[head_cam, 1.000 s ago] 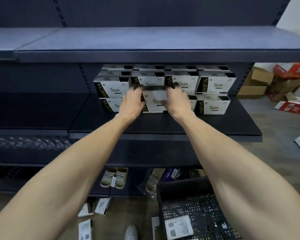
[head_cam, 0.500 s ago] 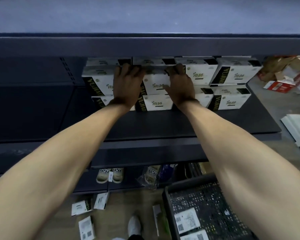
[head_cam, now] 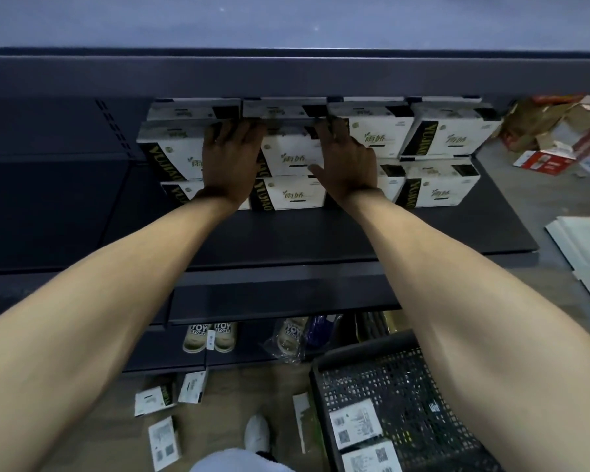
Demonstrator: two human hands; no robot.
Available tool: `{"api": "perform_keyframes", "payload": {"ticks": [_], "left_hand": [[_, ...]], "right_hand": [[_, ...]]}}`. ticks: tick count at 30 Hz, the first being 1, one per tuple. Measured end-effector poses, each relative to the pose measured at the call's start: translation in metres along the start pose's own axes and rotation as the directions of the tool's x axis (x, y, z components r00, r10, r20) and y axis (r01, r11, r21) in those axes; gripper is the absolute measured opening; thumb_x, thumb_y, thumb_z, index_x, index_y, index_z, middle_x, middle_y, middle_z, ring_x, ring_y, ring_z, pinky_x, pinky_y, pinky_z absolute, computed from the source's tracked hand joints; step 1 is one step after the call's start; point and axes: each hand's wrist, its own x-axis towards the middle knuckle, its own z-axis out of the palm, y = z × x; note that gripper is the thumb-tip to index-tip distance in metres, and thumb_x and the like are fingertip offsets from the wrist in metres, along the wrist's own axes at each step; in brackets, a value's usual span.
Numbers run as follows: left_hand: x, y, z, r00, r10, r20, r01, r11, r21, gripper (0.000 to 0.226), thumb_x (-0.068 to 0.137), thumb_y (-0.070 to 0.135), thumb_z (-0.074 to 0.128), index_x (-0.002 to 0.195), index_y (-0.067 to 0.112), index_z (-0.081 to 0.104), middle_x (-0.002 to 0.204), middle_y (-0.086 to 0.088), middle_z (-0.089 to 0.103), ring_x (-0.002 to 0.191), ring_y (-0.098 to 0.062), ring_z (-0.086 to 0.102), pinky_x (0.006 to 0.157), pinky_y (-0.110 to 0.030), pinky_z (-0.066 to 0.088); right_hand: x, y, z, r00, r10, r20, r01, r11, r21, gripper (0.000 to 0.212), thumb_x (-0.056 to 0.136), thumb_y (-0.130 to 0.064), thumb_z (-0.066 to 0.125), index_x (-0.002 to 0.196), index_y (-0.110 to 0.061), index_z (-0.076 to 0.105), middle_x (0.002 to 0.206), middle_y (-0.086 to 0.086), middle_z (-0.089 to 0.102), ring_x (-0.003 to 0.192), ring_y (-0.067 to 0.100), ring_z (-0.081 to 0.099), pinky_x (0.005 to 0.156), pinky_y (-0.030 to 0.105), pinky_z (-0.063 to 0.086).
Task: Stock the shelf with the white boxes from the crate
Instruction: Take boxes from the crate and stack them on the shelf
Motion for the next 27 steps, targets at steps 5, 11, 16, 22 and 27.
{"api": "perform_keyframes", "payload": {"ticks": [5, 11, 16, 22, 27], "left_hand": [[-0.033, 0.03, -0.018, 0.989, -0.125, 0.079, 0.129, 0.991, -0.039, 0.072, 0.091, 0.006, 0.058, 0.153, 0.023, 0.026, 0.158, -0.009, 0.027, 0.144, -0.032, 0.025, 0.115, -0.046, 0.022], [-0.084, 0.111, -0.05, 0.972, -0.032, 0.232, 0.04, 0.999, -0.029, 0.066, 0.081, 0.017, 0.068, 0.143, 0.016, 0.044, 0.143, -0.015, 0.047, 0.128, -0.038, 0.045, 0.101, -0.049, 0.04], [-0.121, 0.174, -0.044, 0.94, 0.008, 0.341, 0.018, 0.997, -0.075, 0.067, 0.08, 0.027, 0.074, 0.139, 0.018, 0.045, 0.133, -0.01, 0.054, 0.119, -0.034, 0.052, 0.095, -0.043, 0.04], [-0.186, 0.244, 0.004, 0.856, -0.012, 0.517, 0.126, 0.974, -0.187, 0.066, 0.083, 0.027, 0.071, 0.142, 0.018, 0.042, 0.135, -0.01, 0.052, 0.115, -0.034, 0.054, 0.093, -0.046, 0.045], [-0.272, 0.29, 0.057, 0.691, 0.057, 0.721, 0.181, 0.951, -0.249, 0.062, 0.084, 0.026, 0.07, 0.139, 0.019, 0.043, 0.138, -0.007, 0.047, 0.119, -0.03, 0.052, 0.091, -0.048, 0.05]], "right_hand": [[-0.034, 0.03, -0.019, 0.999, -0.038, 0.025, 0.037, 0.999, 0.022, 0.073, 0.092, -0.031, 0.066, 0.152, -0.017, 0.027, 0.157, 0.01, 0.027, 0.111, 0.037, 0.06, 0.079, 0.044, 0.049], [-0.085, 0.073, -0.038, 0.983, -0.175, 0.063, 0.174, 0.985, 0.021, 0.061, 0.092, -0.027, 0.063, 0.146, -0.017, 0.036, 0.136, 0.013, 0.051, 0.104, 0.039, 0.063, 0.071, 0.041, 0.047], [-0.132, 0.096, -0.033, 0.968, -0.216, 0.125, 0.202, 0.973, 0.112, 0.058, 0.09, -0.026, 0.065, 0.142, -0.017, 0.039, 0.135, 0.013, 0.05, 0.108, 0.039, 0.06, 0.072, 0.044, 0.048], [-0.218, 0.135, 0.032, 0.938, -0.163, 0.305, 0.133, 0.984, 0.117, 0.058, 0.092, -0.018, 0.063, 0.144, -0.02, 0.037, 0.139, 0.01, 0.047, 0.105, 0.036, 0.061, 0.067, 0.039, 0.039], [-0.3, 0.164, 0.097, 0.864, -0.09, 0.496, 0.042, 0.993, 0.108, 0.054, 0.093, -0.021, 0.062, 0.141, -0.02, 0.039, 0.132, 0.009, 0.05, 0.098, 0.033, 0.064, 0.066, 0.039, 0.044]]}}
